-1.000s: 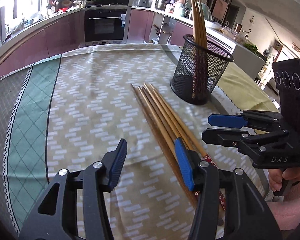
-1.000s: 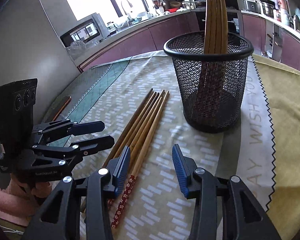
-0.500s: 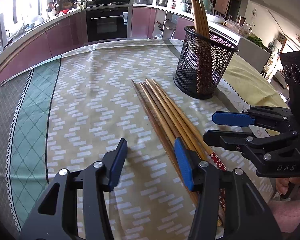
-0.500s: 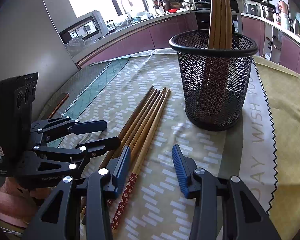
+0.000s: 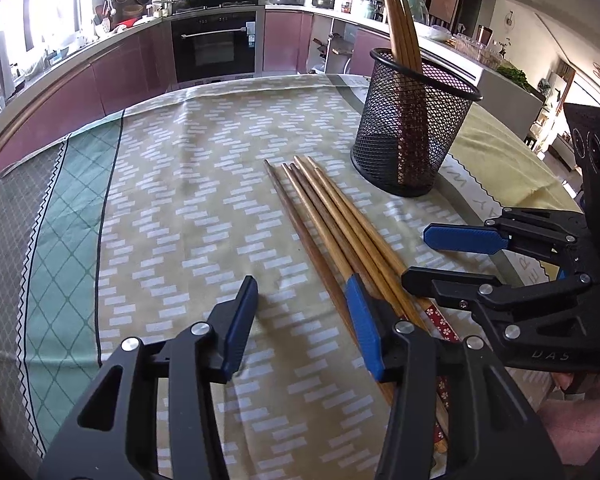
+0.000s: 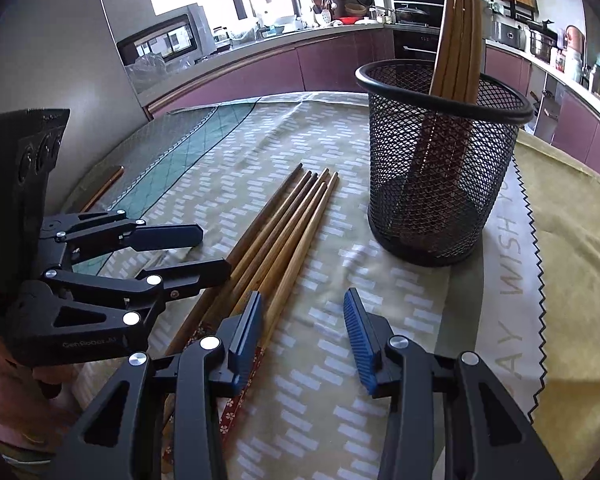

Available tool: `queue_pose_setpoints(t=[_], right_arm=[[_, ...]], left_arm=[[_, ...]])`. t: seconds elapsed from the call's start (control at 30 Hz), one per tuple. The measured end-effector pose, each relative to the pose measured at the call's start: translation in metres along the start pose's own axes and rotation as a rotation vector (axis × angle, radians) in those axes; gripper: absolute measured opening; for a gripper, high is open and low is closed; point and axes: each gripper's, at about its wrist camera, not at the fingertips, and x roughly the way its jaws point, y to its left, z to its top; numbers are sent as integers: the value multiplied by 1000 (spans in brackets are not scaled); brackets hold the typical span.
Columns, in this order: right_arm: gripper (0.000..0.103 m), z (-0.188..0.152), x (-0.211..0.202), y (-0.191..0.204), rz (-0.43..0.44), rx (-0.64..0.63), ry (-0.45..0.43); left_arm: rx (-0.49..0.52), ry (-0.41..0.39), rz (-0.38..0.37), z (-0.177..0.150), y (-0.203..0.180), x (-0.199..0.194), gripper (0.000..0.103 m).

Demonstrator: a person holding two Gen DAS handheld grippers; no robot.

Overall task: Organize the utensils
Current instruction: 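Move both grippers back over the remaining chopsticks on the cloth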

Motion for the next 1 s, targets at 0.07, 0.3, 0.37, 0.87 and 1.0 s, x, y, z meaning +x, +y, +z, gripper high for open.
queue_pose_setpoints(t=[0.07, 0.3, 0.37, 0.87, 1.0], right_arm=[[39, 1, 2, 1, -15, -6, 2], [29, 3, 4, 3, -51, -23, 9], [25, 4, 4, 0, -51, -17, 12], [16, 11, 11, -4, -60, -11, 12], [8, 11, 10, -10, -36, 28, 7]], left_arm=[[6, -1, 6, 1, -1, 1, 46], [16, 4, -17, 3, -1, 0, 31], [15, 6, -22, 2, -1, 0, 28], [-12, 17, 7, 11, 9, 10, 17], [-36, 8, 1, 10, 11, 9, 13]])
